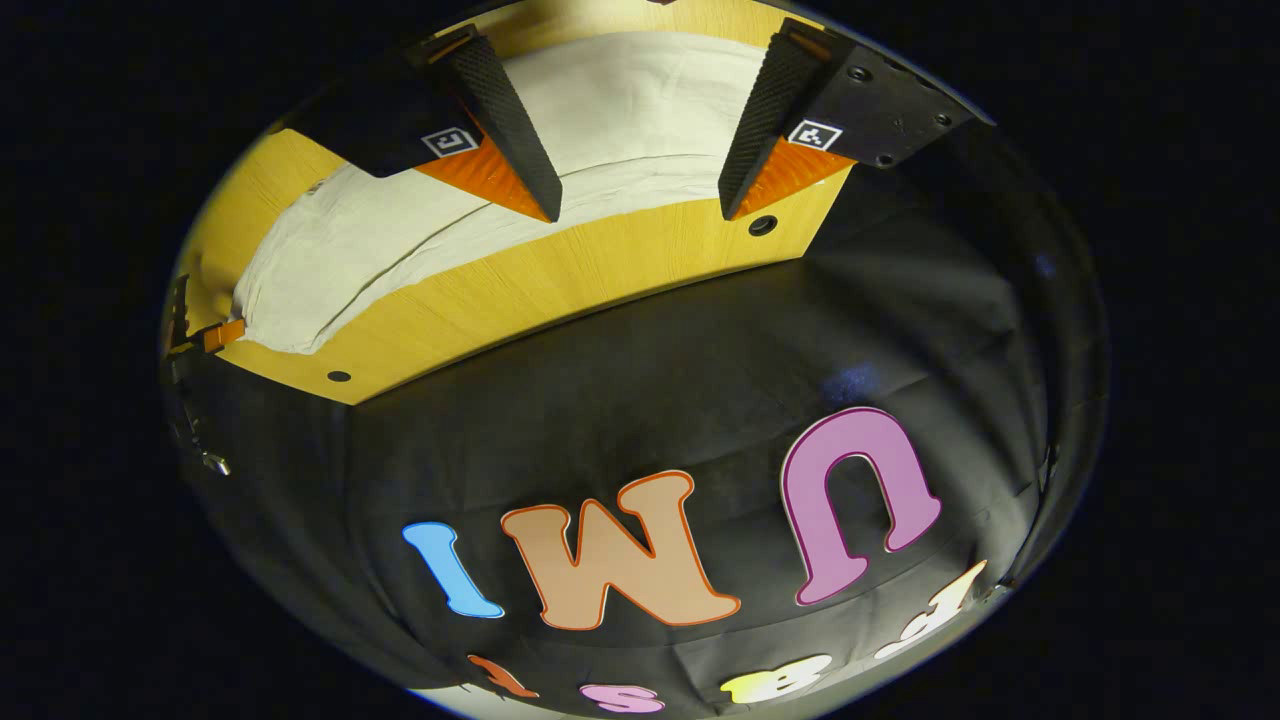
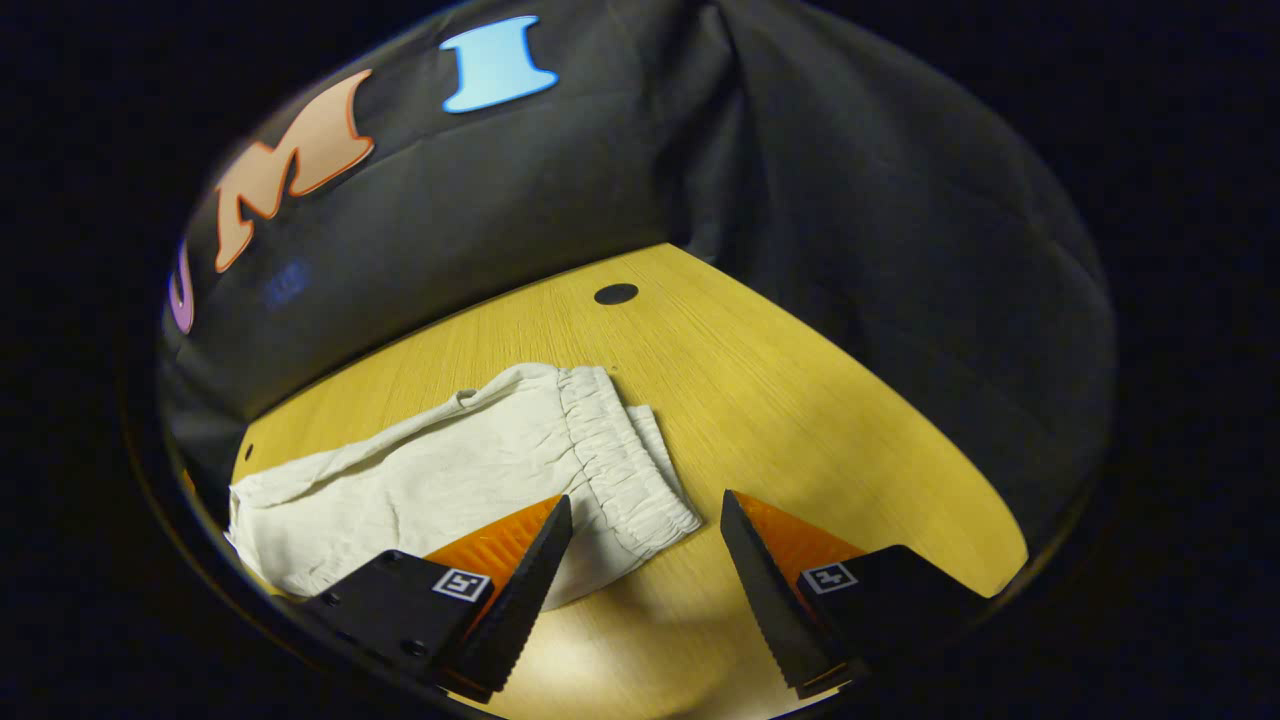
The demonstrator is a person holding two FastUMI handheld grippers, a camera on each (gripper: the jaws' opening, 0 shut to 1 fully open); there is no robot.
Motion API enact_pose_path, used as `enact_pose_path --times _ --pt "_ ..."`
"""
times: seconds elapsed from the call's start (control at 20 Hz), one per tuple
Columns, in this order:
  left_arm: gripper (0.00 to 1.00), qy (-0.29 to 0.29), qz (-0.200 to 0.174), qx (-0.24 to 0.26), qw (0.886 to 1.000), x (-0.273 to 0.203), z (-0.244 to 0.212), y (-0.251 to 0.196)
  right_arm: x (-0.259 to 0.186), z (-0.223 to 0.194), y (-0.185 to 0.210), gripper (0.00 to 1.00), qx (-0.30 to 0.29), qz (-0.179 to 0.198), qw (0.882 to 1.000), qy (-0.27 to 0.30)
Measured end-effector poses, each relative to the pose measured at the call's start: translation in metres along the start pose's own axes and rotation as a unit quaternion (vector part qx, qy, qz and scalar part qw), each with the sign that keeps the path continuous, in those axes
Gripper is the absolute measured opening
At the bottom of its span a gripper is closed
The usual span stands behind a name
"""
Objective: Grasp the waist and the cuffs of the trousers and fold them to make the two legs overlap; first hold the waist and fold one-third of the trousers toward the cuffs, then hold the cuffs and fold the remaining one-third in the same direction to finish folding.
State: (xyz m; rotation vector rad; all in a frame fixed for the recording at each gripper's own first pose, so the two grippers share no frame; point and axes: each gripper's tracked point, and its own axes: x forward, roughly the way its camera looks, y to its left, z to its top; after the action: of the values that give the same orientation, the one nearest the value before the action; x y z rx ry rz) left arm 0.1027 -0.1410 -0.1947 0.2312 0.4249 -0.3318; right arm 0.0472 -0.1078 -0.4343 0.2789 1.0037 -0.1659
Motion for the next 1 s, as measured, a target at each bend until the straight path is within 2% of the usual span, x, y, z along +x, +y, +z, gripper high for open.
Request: enact_pose_path --times 0.05,0.1,0.15,0.2,0.25,0.35,0.4,0.45,0.5,0.55,0.6,0.65,1.0 --pt "0.96 0.000 0.001 0.001 1.000 0.000 0.001 -0.002 0.002 -0.002 0.001 0.88 0.015 0.005 1.000 0.008" --pt "0.96 0.001 0.002 0.001 1.000 -0.001 0.002 -0.005 0.005 -0.004 0.001 0.88 0.025 0.009 1.000 0.014" --pt "0.96 0.001 0.003 0.000 1.000 -0.001 0.004 -0.005 0.007 -0.005 0.003 0.94 0.030 0.013 0.999 0.019" --pt "0.96 0.002 0.005 0.001 1.000 -0.001 0.004 -0.006 0.010 -0.007 0.004 0.88 0.035 0.016 0.999 0.024" --pt "0.96 0.003 0.006 0.001 1.000 -0.001 0.005 -0.007 0.013 -0.005 0.004 0.94 0.039 0.016 0.999 0.018" --pt "0.96 0.003 0.009 0.003 1.000 -0.003 0.007 -0.011 0.013 -0.006 0.002 0.72 0.048 0.015 0.998 0.023" --pt "0.95 0.003 0.011 0.004 1.000 -0.003 0.006 -0.016 0.019 -0.009 0.003 0.71 0.048 0.018 0.998 0.029" --pt "0.91 0.003 0.012 0.003 1.000 -0.003 0.006 -0.019 0.017 -0.009 0.004 0.55 0.049 0.026 0.998 0.035" --pt "0.91 0.003 0.014 0.002 1.000 -0.004 0.006 -0.021 0.018 -0.007 0.007 0.46 0.051 0.037 0.998 0.031" --pt "0.91 0.004 0.015 0.000 1.000 -0.003 0.007 -0.023 0.020 -0.002 0.005 0.26 0.053 0.036 0.998 0.024" --pt "0.95 0.004 0.016 -0.002 1.000 -0.004 0.008 -0.025 0.018 -0.002 0.004 0.25 0.047 0.040 0.998 0.027" --pt "0.95 0.005 0.016 -0.003 1.000 -0.004 0.009 -0.027 0.018 0.002 0.001 0.17 0.042 0.038 0.998 0.019" --pt "0.96 0.004 0.019 -0.014 1.000 -0.007 0.012 -0.038 0.009 0.006 0.006 0.17 0.052 0.026 0.998 0.014"
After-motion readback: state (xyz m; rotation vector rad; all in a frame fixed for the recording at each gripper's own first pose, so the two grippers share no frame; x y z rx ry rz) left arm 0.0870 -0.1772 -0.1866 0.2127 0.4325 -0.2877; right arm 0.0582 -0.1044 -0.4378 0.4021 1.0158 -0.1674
